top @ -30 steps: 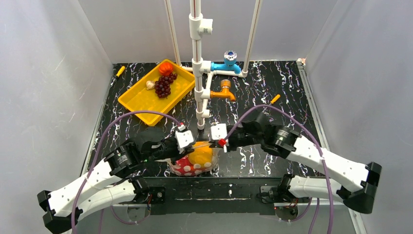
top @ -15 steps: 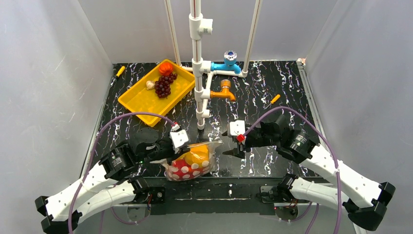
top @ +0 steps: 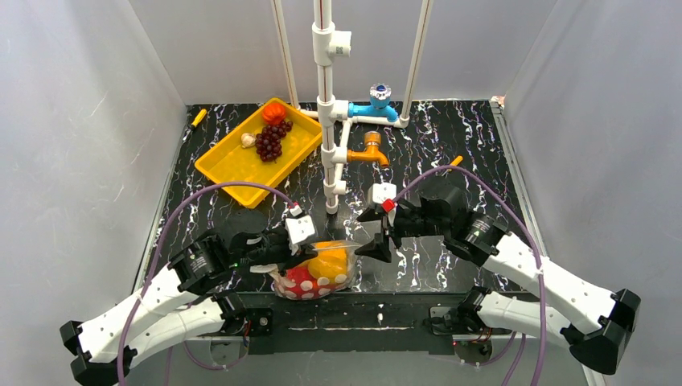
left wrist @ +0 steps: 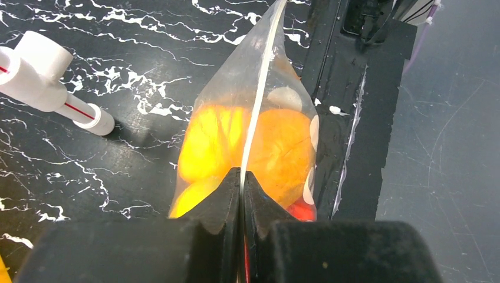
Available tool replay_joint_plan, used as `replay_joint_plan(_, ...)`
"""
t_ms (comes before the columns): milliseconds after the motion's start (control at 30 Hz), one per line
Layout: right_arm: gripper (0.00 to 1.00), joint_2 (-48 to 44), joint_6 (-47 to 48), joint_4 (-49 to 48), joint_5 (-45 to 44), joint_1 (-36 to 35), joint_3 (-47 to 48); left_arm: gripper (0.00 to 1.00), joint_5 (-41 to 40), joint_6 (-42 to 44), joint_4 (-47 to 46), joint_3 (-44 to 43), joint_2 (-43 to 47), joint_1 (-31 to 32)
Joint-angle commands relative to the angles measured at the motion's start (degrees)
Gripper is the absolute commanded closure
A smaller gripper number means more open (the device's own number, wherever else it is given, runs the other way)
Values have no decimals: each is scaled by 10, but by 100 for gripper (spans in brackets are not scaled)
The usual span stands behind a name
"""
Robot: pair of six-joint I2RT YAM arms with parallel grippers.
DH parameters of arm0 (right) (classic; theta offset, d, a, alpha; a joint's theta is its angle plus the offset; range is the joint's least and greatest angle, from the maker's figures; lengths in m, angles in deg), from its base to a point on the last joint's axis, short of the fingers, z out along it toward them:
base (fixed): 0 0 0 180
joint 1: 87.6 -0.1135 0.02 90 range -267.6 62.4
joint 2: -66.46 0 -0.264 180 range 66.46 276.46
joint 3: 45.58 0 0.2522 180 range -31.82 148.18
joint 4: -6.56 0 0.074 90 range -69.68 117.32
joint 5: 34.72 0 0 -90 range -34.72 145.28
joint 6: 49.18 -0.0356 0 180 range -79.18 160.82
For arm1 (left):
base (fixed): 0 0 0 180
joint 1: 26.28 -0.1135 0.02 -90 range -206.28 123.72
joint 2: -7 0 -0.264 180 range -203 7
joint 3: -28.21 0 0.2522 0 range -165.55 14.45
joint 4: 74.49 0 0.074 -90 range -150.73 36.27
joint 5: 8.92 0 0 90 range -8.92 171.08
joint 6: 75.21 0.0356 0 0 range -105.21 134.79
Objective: Place the food in the zip-top bag and seal the zipper
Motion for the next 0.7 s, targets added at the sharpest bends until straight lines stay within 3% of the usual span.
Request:
replay_joint_plan(0, 30, 51, -14, -14, -61, -64, 61, 100, 24, 2, -20, -21, -18, -1)
replay_joint_plan(133, 41, 100, 22, 67, -89, -102, 112, 100, 27, 4, -19, -26, -30, -1)
replay_joint_plan(433, 63, 110, 20, 57, -110, -107, 98, 100, 33, -1, -34, -17, -22, -2)
replay_joint_plan(600, 97, 101, 19, 44, -129, -107, 77, 100, 25, -3, -36, -16, -11, -2)
replay_joint_plan(667, 99, 93, 16, 39, -141, -107, 72, 89, 21, -4, -33, -17, -8, -1)
